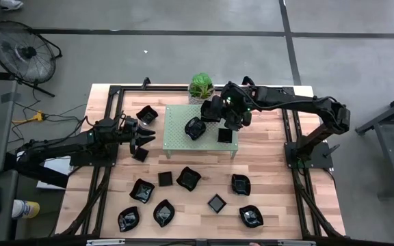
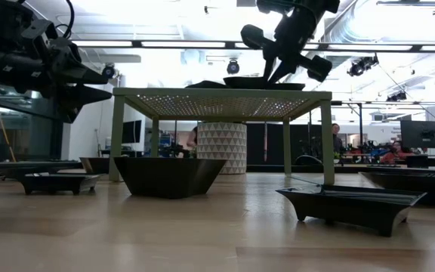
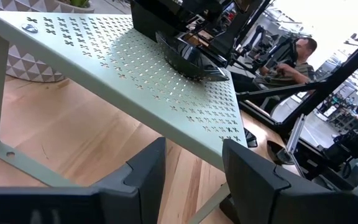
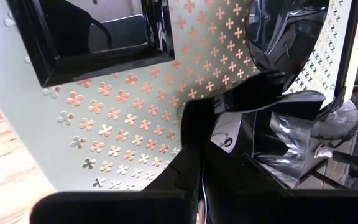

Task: Pick & Place Mini shaped plates
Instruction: Stack the black square plate on the other black square plate on the shelf

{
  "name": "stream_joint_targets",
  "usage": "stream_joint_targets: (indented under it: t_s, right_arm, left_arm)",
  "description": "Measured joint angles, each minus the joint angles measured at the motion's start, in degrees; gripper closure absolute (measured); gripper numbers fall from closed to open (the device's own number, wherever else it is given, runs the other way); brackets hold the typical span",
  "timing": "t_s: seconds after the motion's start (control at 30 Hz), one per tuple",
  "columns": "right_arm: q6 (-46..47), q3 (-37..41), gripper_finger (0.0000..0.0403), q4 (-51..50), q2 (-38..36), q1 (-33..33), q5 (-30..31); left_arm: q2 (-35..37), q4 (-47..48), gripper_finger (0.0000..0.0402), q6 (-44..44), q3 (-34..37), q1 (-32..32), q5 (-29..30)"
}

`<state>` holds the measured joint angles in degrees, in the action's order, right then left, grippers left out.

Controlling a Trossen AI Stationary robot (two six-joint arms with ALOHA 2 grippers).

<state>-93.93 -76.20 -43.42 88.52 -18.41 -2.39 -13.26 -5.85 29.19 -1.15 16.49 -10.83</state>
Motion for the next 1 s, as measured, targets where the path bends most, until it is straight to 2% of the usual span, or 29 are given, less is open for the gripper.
stream_joint_targets:
  t_s: [0.87, 1.0]
  right_arm:
    - [3.0, 0.0, 0.0390, 0.9, 0.0, 0.0, 0.3]
    - [4.1, 0.0, 0.0370, 0.8, 0.0, 0.0, -0.1]
  left_arm:
    - [0.0, 0.0, 0.0245, 0.0, 0.0, 0.0, -0.1]
    - [0.0, 0.0, 0.0245, 0.0, 0.0, 0.0, -0.1]
